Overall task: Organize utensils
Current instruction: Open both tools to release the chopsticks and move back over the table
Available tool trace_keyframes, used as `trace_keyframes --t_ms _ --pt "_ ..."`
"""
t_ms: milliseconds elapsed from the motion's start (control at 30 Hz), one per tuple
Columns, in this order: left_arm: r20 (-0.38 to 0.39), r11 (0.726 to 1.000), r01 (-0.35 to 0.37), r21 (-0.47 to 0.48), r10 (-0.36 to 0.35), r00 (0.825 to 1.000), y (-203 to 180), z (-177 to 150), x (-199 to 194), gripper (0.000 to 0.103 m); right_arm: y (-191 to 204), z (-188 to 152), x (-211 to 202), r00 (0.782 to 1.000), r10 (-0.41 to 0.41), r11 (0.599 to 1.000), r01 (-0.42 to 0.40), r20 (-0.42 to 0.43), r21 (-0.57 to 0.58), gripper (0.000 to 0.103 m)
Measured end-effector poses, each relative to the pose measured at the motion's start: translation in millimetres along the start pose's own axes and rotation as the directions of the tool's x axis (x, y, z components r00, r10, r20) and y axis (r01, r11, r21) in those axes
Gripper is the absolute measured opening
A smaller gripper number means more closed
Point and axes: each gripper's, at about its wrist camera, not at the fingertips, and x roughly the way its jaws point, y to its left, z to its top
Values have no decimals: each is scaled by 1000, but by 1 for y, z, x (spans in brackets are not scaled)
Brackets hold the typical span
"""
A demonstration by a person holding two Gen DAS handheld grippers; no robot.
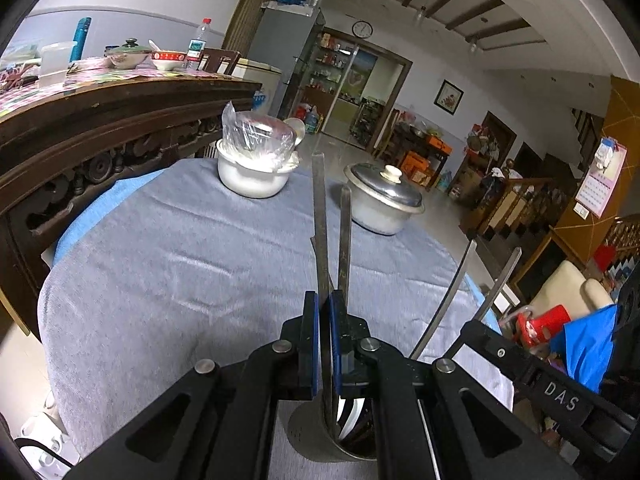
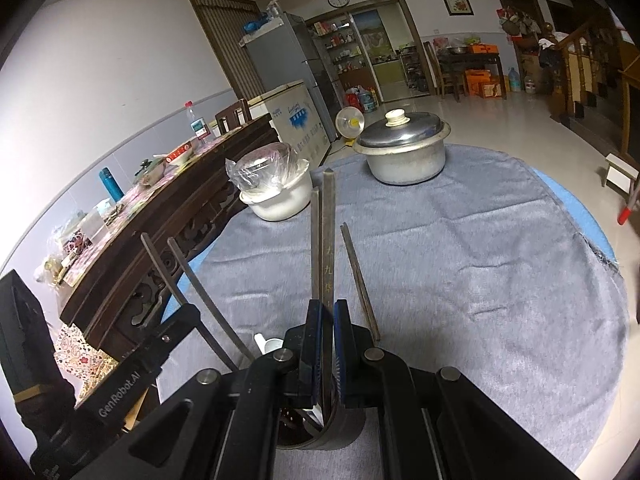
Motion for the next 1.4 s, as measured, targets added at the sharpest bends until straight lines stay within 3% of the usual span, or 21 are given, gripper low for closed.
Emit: trace_keyframes --t_ms 433,533,600,767,833,900,1067,1233,1300,1400 --pt "-50 1000 13 19 -12 999 3 0 7 7 0 1 3 999 19 1000 -19 -30 9 9" --pt "-55 1000 16 16 -15 998 4 1 5 23 -2 2 2 999 19 1000 -18 -33 18 11" --pt "-45 1000 19 6 -19 999 5 3 1 43 -4 4 0 999 23 999 -22 -27 28 23" --pt "-9 999 22 -27 -22 1000 14 13 -13 53 -9 13 -18 999 32 998 -33 22 51 30" --pt "9 999 19 -50 -19 1000 21 19 -19 59 -15 17 -24 999 30 997 -33 39 66 38" --pt "34 997 13 -81 -10 999 30 25 -26 65 -23 20 -31 998 26 996 -32 64 89 60" --pt "58 983 -37 -178 48 997 60 38 -28 69 -58 22 -29 998 -1 984 -9 55 177 63" --pt "-47 953 -185 -241 179 983 97 39 0 69 -98 10 -1 998 -31 966 44 -57 253 63" --pt "-138 933 -263 -246 235 962 114 34 22 69 -113 2 19 987 -51 964 88 -150 252 63" --pt "-245 915 -327 -238 269 931 135 22 50 69 -129 -7 48 963 -66 963 130 -262 236 63"
